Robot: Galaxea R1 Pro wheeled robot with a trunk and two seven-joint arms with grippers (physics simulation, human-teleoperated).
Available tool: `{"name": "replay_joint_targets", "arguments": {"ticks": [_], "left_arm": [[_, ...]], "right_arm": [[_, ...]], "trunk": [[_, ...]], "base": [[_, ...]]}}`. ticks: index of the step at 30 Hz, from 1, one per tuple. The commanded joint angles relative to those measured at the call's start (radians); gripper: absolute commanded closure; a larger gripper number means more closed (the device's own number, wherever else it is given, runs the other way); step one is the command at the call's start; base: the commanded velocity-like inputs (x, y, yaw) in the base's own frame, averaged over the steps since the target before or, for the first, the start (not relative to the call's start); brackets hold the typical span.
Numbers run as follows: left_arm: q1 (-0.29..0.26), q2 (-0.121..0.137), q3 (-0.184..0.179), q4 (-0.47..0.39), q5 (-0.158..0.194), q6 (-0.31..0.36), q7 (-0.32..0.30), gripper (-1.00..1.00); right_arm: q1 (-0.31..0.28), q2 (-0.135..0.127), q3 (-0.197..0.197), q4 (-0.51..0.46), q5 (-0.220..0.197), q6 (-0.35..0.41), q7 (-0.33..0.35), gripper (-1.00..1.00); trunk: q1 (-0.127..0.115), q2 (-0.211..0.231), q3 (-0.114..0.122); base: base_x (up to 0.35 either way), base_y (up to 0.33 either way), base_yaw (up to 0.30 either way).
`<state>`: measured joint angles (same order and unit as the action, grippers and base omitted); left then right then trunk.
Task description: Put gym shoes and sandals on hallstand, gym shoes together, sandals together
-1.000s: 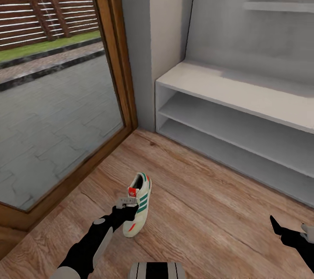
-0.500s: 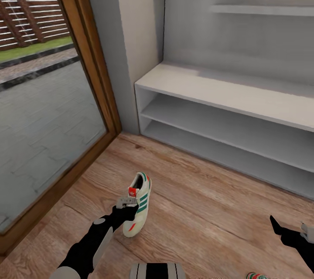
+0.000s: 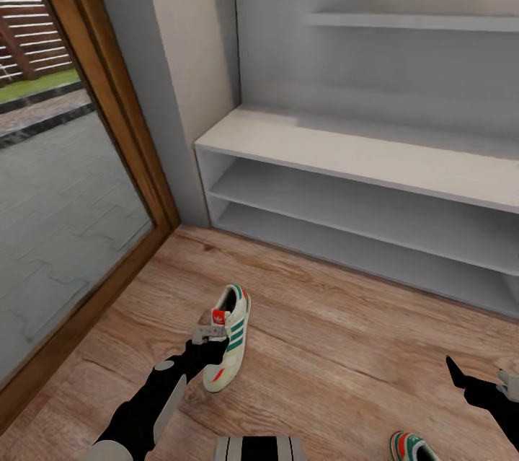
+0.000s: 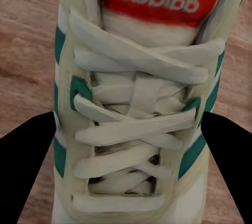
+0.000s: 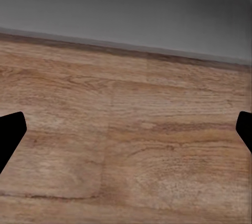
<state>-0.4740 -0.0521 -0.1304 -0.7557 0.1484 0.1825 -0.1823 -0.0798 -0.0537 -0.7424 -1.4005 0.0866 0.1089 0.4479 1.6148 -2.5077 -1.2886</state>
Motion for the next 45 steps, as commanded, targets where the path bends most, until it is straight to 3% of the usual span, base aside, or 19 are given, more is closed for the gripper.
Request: {"name": "replay_joint_targets", "arguments": {"ticks": [1, 13, 27, 45], "left_arm": [[0.0, 0.0, 0.0, 0.0, 0.0, 0.0, 0.0, 1.0], [0.0, 0.001, 0.001, 0.001, -0.001, 0.0, 0.0, 1.0], [0.0, 0.003, 0.001, 0.001, 0.0, 0.0, 0.0, 1.0], [0.0, 0.003, 0.002, 0.001, -0.001, 0.0, 0.0, 1.0]], "right_arm": [[0.0, 0.0, 0.0, 0.0, 0.0, 0.0, 0.0, -1.0], [0.0, 0.0, 0.0, 0.0, -0.001, 0.0, 0.0, -1.0], [0.0, -0.001, 0.001, 0.008, 0.0, 0.0, 0.0, -1.0], [-0.001, -0.002, 0.026, 0.029, 0.001, -0.002, -0.002, -1.0]], "trunk": [[0.0, 0.0, 0.0], [0.0, 0.0, 0.001], [0.0, 0.0, 0.001], [0.0, 0.0, 0.001]], "base": [[0.0, 0.0, -0.062], [0.0, 0.011, -0.02], [0.0, 0.173, -0.001], [0.0, 0.023, -0.07]]}}
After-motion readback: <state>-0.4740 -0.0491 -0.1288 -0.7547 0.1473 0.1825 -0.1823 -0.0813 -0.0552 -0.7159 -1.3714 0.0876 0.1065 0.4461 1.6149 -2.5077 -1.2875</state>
